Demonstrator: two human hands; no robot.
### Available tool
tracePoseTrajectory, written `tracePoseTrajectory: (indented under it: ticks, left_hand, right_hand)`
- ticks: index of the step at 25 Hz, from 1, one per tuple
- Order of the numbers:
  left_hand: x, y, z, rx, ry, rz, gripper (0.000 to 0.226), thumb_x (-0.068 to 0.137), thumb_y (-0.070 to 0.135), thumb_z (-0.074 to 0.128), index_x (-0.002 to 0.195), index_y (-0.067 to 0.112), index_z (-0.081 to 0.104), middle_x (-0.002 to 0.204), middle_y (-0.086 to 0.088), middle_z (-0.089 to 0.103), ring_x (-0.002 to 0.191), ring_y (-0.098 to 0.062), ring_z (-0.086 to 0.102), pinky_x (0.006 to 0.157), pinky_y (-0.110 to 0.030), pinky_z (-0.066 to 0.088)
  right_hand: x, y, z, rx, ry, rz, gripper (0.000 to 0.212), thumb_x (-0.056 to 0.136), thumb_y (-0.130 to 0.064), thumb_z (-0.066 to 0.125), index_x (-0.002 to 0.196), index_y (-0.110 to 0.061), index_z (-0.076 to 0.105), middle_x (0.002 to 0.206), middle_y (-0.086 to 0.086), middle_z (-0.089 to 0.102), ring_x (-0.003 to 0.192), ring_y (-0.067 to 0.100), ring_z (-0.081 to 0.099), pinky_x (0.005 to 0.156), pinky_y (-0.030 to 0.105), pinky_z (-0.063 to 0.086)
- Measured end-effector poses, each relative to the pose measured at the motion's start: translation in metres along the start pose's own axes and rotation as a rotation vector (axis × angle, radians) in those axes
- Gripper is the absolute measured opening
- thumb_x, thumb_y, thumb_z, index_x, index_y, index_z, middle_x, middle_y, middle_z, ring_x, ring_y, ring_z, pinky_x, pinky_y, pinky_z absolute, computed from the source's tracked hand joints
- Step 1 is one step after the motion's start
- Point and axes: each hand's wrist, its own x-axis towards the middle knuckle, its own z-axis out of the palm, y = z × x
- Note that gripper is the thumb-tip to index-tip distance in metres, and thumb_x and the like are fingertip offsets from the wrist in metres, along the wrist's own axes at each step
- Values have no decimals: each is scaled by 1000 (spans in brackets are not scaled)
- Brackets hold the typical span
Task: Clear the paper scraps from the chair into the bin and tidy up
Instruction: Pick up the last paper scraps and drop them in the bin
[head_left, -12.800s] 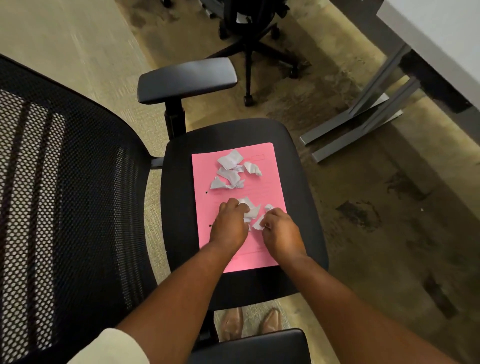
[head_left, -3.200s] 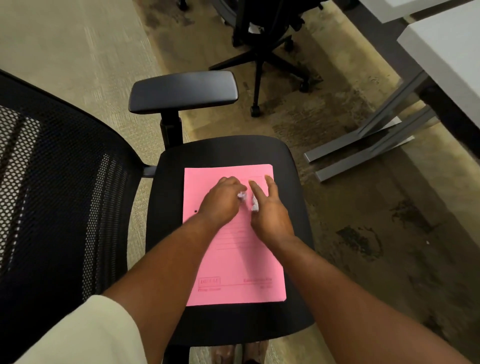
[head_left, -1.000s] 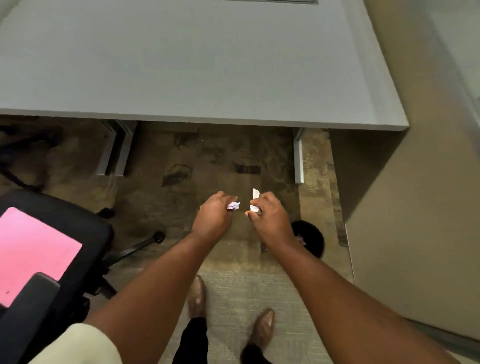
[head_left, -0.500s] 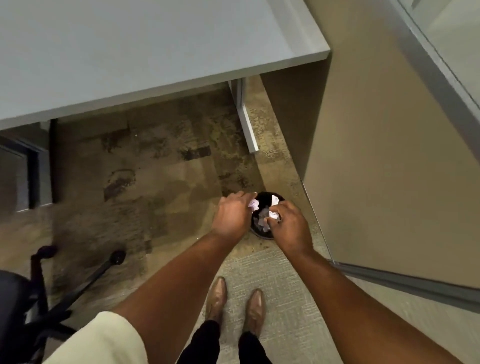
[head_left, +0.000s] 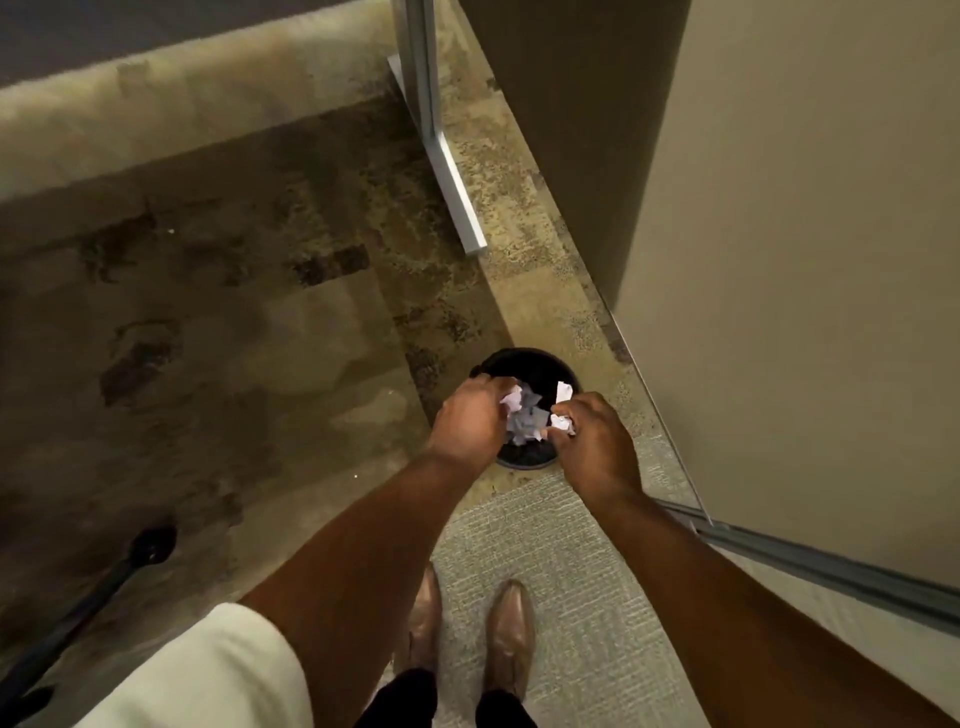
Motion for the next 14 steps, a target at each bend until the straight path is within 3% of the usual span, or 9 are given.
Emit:
tracePoseTrajectory:
  ticks: [7,14]
  left_hand:
    - [26,-30,54,-91,-56,37,50,85,8,66,132,22,63,131,-5,65,121,-25,60,98,-36,50]
    - [1,-17,18,7,-52,23,43,92,15,62,134,21,60,122,-8,64,113,-27,58,89,-44,53]
  right_hand:
    - [21,38,49,-18,-62,80,41,83,-17,79,123,-17,70,136,3,56,121,23,53,93,37,50]
    - [9,16,24,10,-18,55,40,84,-20,79,123,-15,69,127,3,59,116,23,55,87,37,52]
